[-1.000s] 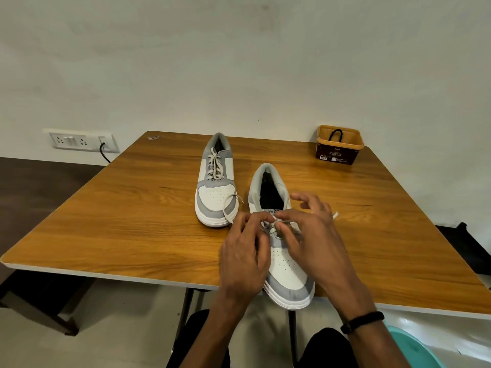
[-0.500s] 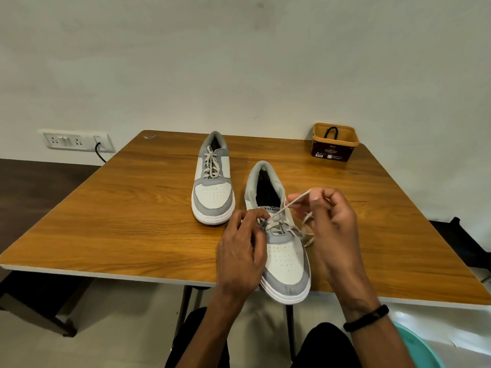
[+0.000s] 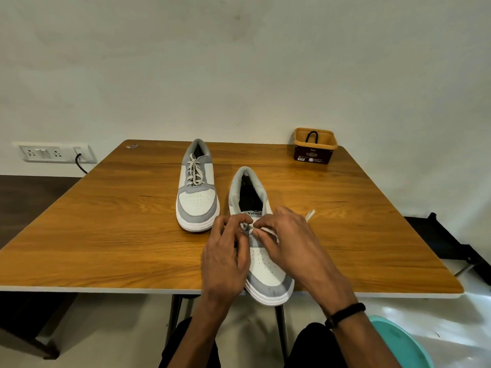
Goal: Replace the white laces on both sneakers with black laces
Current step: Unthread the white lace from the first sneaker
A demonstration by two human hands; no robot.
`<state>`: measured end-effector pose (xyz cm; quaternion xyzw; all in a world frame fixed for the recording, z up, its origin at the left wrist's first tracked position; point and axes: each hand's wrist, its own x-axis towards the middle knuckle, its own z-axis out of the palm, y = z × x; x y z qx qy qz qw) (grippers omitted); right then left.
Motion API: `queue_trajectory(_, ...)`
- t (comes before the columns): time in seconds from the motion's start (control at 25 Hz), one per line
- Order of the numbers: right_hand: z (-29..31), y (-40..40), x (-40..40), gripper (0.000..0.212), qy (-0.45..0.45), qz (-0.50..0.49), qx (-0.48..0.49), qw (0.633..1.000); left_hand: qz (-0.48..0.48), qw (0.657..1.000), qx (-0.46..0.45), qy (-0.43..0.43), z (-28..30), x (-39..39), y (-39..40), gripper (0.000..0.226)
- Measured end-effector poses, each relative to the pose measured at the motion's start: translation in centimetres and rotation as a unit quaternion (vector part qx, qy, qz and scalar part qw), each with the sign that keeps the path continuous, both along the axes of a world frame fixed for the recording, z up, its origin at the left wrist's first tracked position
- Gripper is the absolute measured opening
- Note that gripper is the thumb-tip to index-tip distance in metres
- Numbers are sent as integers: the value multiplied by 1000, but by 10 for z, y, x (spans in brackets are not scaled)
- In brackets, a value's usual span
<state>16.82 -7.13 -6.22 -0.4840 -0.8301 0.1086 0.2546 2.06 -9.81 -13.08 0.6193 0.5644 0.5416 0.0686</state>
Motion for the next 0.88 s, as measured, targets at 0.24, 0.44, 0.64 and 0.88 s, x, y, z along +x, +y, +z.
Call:
queue_trajectory(0.24, 0, -1, 4, 10, 23, -17, 18, 999, 4, 1000, -2, 1, 1, 0, 0, 32)
queue_trajectory(0.44, -6, 5, 12, 5, 117, -14, 37, 992, 14, 1000, -7, 10, 1, 1, 1, 31)
queue_trajectory(0.64, -11, 7, 15, 5, 249, -53, 11, 967, 10, 1000, -8, 9, 2, 1, -1, 32)
queue_trajectory(0.88, 1, 9, 7, 16, 627, -82, -185, 752, 5, 1000, -2, -1, 1, 1, 0, 31)
